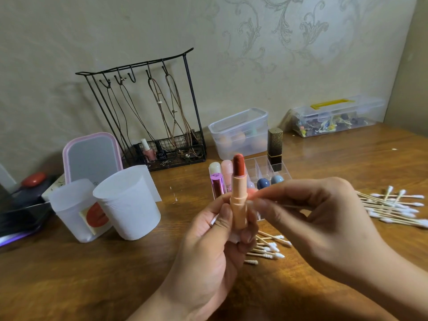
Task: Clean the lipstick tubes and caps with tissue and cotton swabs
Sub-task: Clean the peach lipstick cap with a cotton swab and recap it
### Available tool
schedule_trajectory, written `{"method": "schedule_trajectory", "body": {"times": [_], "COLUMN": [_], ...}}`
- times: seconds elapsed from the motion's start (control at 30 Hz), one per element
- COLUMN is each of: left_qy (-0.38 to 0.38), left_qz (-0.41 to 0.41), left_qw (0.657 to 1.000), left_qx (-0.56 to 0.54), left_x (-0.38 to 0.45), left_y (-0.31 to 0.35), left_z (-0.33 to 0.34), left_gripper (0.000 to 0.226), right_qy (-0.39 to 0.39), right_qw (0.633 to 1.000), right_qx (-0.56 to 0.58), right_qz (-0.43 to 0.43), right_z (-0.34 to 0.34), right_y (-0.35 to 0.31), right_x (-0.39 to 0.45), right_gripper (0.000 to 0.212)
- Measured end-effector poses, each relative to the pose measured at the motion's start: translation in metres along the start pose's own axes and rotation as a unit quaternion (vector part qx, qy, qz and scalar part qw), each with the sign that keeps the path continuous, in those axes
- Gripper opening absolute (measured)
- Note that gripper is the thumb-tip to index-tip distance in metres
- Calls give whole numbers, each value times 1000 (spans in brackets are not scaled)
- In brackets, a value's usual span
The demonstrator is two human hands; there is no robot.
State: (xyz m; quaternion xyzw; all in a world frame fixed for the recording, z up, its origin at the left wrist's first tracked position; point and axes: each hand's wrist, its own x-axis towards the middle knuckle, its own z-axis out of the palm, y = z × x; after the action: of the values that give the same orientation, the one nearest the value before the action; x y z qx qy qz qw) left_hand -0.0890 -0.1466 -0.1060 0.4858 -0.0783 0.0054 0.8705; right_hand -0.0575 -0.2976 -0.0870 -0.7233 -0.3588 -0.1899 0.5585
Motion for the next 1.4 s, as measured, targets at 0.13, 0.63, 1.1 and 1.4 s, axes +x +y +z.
{"method": "schedule_trajectory", "body": {"times": [0.13,0.63,1.1,1.4], "left_qy": [-3,46,50,27], "left_qz": [-10,-23,-33,-41], "left_qw": [1000,999,998,998], "left_qx": [-21,-5,-23,-25], "left_x": [1,-4,-4,-6], "left_y": [1,1,-5,0], "left_z": [-3,4,5,6], "left_gripper": [25,28,34,33], "right_qy": [16,63,62,63], "right_qw": [999,998,996,996], "right_qx": [-31,-17,-62,-59], "right_qz": [-4,17,25,27], "right_z": [4,13,14,13], "right_y": [2,10,10,12], "right_x": [-1,-5,-6,-5], "right_gripper": [10,8,4,8]}}
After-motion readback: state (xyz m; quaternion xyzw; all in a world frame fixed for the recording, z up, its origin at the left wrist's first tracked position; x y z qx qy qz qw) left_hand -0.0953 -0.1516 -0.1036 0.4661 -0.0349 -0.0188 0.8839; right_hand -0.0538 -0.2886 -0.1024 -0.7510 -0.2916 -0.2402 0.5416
